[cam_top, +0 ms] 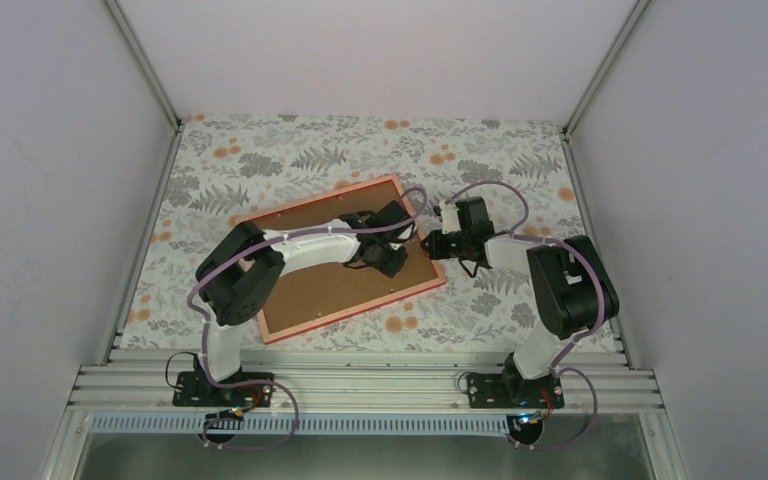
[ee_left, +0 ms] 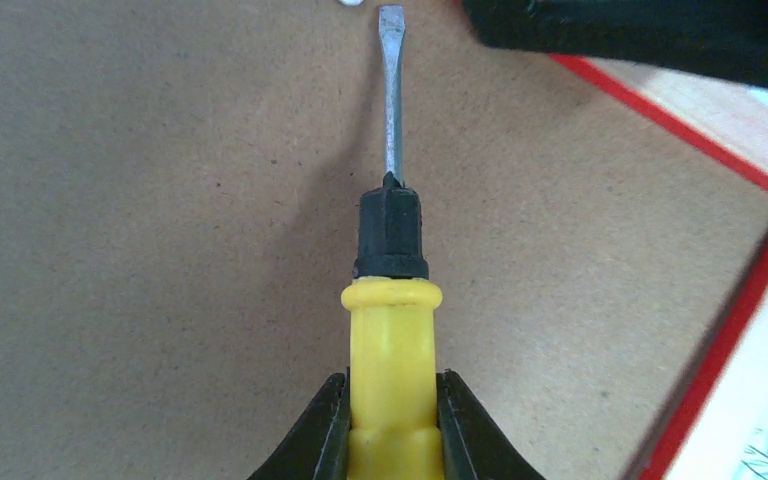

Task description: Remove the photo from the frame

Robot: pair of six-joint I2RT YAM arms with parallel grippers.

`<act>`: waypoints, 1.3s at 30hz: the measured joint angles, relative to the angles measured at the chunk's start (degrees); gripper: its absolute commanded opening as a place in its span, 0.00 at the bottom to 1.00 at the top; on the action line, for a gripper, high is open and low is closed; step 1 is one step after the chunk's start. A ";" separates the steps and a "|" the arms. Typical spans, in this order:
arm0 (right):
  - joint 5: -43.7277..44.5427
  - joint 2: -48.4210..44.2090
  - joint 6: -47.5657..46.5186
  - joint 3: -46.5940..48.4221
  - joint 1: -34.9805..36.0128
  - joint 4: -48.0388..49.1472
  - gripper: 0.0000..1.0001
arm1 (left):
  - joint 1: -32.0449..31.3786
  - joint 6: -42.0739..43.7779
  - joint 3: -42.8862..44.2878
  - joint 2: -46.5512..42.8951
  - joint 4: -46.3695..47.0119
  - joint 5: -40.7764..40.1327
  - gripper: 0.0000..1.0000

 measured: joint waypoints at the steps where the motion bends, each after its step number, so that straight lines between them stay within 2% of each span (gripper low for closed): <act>1: 0.00 0.00 0.02 0.00 0.00 0.02 0.04 | 0.00 -0.09 0.00 0.52 0.17 0.02 0.02; 15: 0.02 -0.09 0.46 -0.39 0.00 0.68 0.04 | -0.07 -1.79 0.83 2.60 1.68 -1.36 0.02; 28: 0.02 -0.13 0.61 -0.48 0.00 0.79 0.04 | 0.26 -4.24 -2.82 0.39 3.61 -2.95 0.02; 39: 0.57 -0.24 1.11 -0.48 0.02 0.66 0.04 | 0.66 -6.14 -11.58 -10.34 4.09 -2.36 0.02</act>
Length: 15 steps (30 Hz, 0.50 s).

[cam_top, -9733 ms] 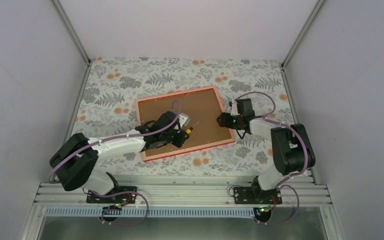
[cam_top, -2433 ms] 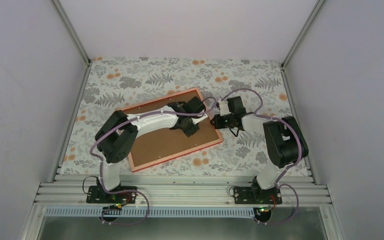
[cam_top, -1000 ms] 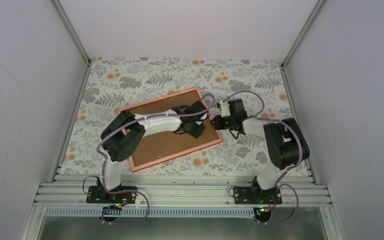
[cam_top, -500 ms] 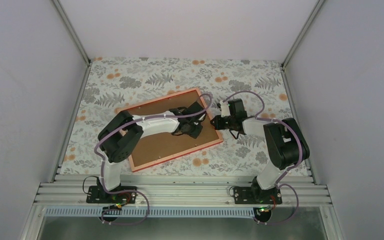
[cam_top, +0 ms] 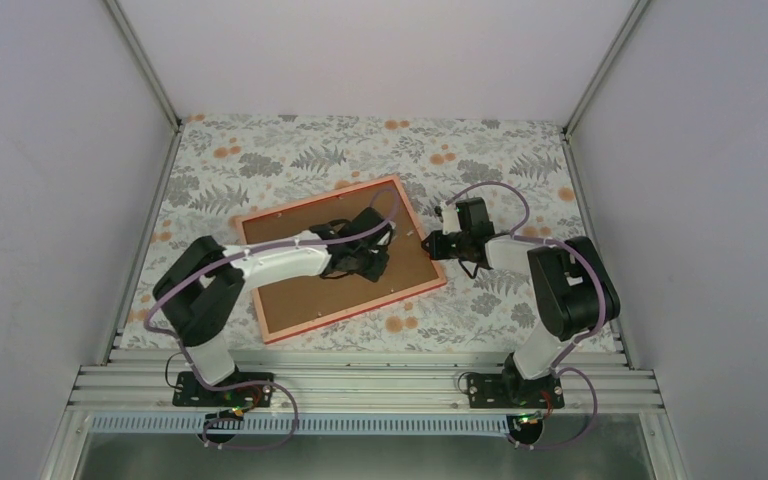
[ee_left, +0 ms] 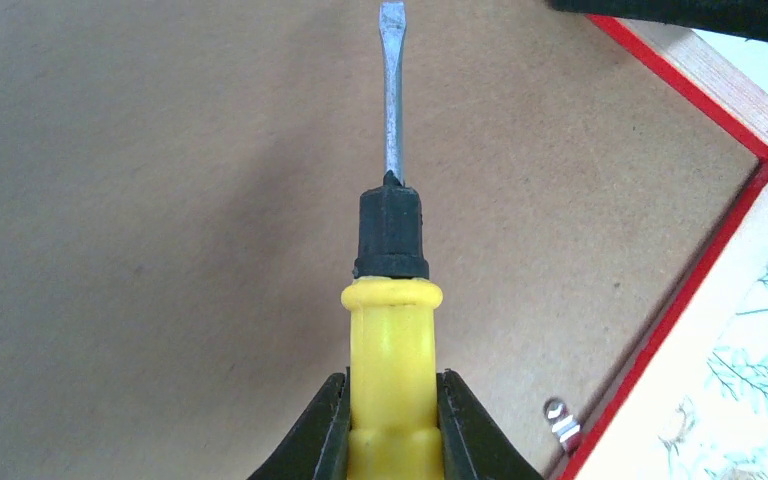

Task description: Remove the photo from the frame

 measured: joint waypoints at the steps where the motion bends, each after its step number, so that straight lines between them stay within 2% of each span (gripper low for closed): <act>1: 0.26 -0.17 0.04 0.00 0.02 -0.31 0.04 | 0.15 -0.50 -1.11 -1.53 0.37 0.00 0.02; 10: 7.04 -3.15 2.27 0.17 0.79 -6.56 0.04 | 5.03 -5.44 -13.33 -12.66 3.65 -0.37 0.02; 15: 12.17 -5.73 7.82 -0.35 1.20 -10.19 0.04 | 7.50 -7.72 -18.16 -16.87 4.44 -1.18 0.02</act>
